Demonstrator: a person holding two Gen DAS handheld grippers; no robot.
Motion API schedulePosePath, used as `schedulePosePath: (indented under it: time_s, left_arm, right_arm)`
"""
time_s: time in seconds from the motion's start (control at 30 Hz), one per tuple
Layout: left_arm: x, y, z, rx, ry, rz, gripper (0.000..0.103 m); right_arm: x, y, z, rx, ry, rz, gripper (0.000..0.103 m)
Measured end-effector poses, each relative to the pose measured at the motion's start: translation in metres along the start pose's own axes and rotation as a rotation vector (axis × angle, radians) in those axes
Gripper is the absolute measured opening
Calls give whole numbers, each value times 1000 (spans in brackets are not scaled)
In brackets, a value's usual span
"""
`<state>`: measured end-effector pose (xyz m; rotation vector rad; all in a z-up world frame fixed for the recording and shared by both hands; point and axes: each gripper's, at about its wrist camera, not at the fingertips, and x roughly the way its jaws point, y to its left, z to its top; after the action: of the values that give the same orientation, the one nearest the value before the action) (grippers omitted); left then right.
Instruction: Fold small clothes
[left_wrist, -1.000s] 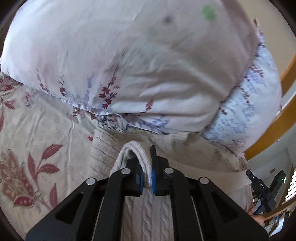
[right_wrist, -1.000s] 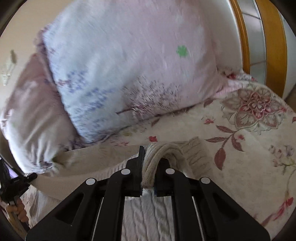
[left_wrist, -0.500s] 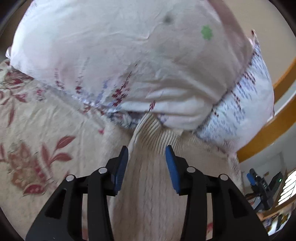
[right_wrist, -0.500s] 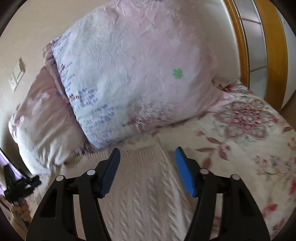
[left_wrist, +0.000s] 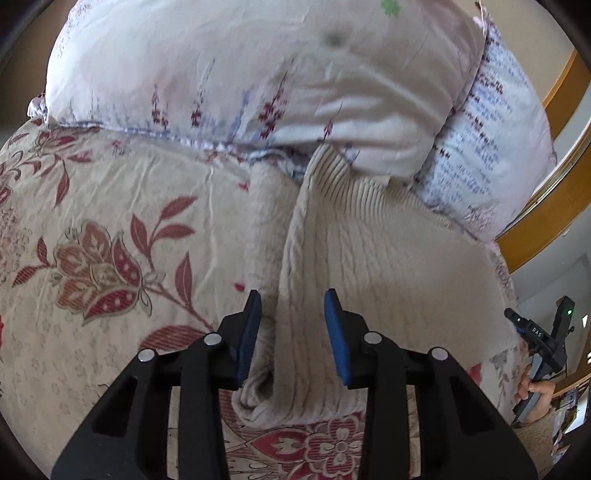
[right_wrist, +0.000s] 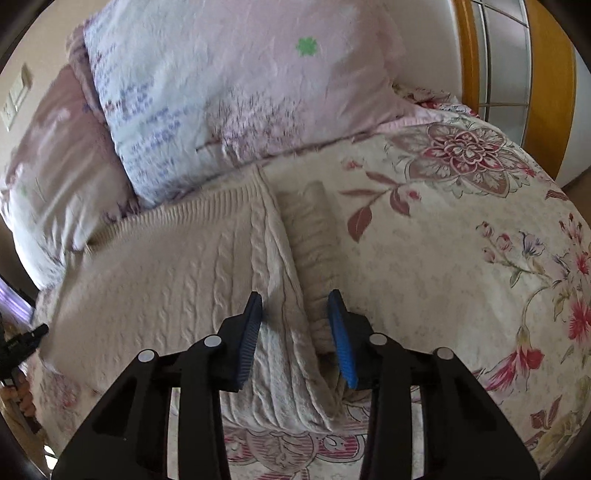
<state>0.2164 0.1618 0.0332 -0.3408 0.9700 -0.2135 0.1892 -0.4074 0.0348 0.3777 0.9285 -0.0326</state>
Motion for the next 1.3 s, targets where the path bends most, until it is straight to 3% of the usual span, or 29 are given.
schedulePosePath:
  time_s: [0.07,0.17,0.53,0.8,1.07,1.17,1.23,1.3]
  left_arm:
    - [5,0,-3,6,8,13,24]
    - [6,2,-6,-5,19,-2,9]
    - [-10,8,-13,9,14,-49,7]
    - [-3,11,-14,35,32,-34,7]
    - [-8,6,-22,58,6,-17,10]
    - [-15,4,-20,55,-1,-21,13]
    - [-26,1,-16,54,-40,-27,20]
    - [-33,-5,-13,64,-81,-26,29]
  right_arm:
    - [-1,3,-3,-24,-6,-12,18]
    - [-7,5,-5,-28,-28,-1,12]
    - [-36,10,-9,-27,-88,-6,11]
    - [-15,2,-24,-10,-14,-125,11]
    - [-9,19,-16,-106,-5,-211,11]
    - [-21,27,-13,-106,-25,-213,30]
    - [-30,37,-9,-128,-73,-191,52]
    - [-35,56,-5,-177,-113,-139,55]
